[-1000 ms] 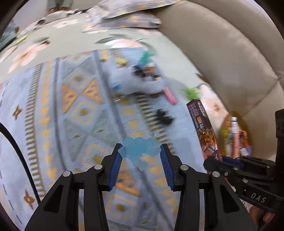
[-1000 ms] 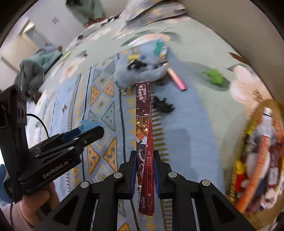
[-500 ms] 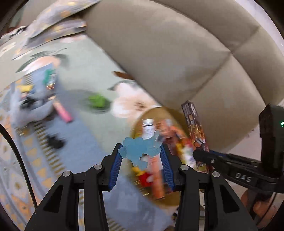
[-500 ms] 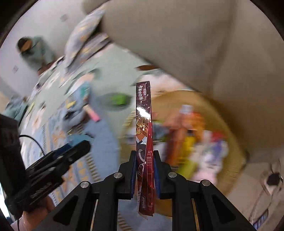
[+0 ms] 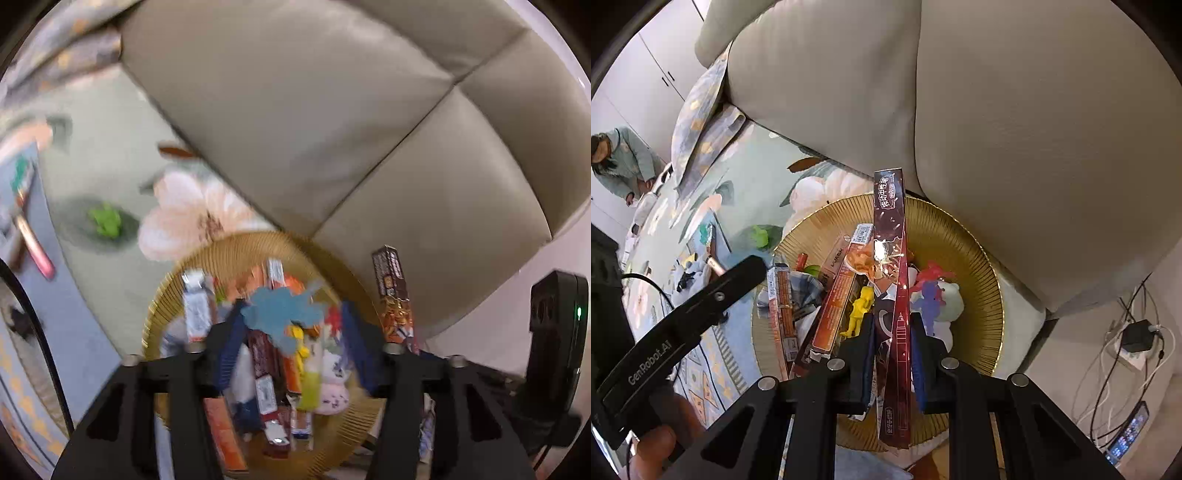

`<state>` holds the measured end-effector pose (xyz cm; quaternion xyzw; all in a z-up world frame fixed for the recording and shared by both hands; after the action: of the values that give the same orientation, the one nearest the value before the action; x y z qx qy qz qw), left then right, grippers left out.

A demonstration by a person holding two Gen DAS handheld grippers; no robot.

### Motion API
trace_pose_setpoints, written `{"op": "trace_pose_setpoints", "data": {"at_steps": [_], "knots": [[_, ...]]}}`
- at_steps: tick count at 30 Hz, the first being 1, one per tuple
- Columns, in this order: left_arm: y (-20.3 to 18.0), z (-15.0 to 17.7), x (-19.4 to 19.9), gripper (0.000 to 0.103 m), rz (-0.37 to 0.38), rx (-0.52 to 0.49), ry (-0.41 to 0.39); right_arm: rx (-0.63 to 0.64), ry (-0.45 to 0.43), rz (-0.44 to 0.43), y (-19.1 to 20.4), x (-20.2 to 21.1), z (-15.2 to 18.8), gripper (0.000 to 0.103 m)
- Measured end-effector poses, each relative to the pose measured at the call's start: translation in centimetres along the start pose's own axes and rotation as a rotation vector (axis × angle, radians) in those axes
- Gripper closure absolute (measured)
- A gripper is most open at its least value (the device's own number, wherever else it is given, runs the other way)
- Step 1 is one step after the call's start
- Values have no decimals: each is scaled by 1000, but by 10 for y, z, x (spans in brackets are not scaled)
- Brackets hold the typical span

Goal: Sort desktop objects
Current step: 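Carry the blue figurine and red snack bar to the gold tray and release both, then grasp the grey plush toy with the left tool while the right grasps a black figurine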

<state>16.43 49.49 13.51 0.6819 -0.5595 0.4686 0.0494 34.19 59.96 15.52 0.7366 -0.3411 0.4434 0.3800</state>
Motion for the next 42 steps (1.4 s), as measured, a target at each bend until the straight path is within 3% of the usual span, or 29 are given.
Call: {"op": "trace_pose_setpoints", "data": {"at_steps": [1, 3, 13, 19, 25, 35, 42], "knots": [[4, 3, -7, 34, 6, 25, 31, -4, 34, 2, -2, -6, 1, 71], [11, 11, -15, 34, 26, 59, 71, -50, 87, -26, -9, -15, 4, 71], [28, 35, 12, 34, -1, 74, 96, -79, 77, -56, 3, -11, 7, 71], [62, 55, 49, 34, -67, 133, 69, -2, 101, -119, 51, -16, 15, 71], [122, 78, 88, 34, -181, 265, 33, 102, 160, -193, 113, -31, 35, 71], [210, 110, 135, 33, -314, 439, -27, 281, 257, -291, 229, -83, 74, 70], [265, 105, 146, 28, -336, 526, -99, 328, 339, -259, 268, -126, 91, 70]]}}
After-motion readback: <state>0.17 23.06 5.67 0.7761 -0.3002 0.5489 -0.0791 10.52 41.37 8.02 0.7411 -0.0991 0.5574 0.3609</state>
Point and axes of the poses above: each gripper's, at about its wrist camera, not at the fingertips, and x roughly against the way its jaws point, y to its left, z to its underside, the point moved 1 cm from there along -x, roughly the way its jaws point, and after that the axes turned 12 degrees about -x, right-handed, at the moved point
